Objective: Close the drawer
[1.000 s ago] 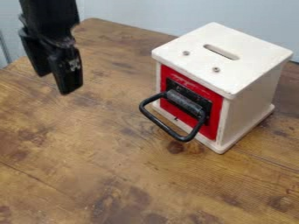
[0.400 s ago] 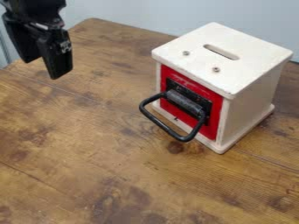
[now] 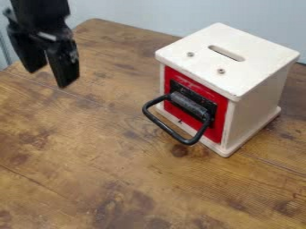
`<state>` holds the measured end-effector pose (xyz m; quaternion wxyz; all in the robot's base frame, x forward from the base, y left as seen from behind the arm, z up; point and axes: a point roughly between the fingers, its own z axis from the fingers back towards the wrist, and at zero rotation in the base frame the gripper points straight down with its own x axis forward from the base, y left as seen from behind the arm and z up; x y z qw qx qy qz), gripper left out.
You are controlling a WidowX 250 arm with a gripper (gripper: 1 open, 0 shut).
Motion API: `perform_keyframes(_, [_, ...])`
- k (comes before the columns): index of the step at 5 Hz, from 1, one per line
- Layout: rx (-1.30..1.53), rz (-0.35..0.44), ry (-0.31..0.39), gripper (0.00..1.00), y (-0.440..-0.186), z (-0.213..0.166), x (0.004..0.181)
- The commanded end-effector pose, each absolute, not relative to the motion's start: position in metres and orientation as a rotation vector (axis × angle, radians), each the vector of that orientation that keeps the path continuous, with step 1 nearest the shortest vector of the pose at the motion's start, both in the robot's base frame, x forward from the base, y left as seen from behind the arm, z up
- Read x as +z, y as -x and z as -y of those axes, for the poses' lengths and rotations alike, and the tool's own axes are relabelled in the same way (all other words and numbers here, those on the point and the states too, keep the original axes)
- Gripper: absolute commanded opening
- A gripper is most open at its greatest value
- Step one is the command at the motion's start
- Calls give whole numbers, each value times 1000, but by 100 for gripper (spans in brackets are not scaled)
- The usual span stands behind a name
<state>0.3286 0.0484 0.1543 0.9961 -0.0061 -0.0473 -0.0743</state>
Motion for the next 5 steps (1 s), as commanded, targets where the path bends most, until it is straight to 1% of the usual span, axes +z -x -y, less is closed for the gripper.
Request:
perform_keyframes(1, [-189, 143, 2, 100, -341, -47, 167])
perform_keyframes(2, [-221, 159, -5, 100, -348, -45, 171])
perform_keyframes(3, [-214, 155, -4, 100, -345, -42, 179])
perform_keyframes(4, [-205, 174, -15, 100, -343, -41, 188])
perform_keyframes(5, [-270, 195, -15, 100, -343, -42, 188])
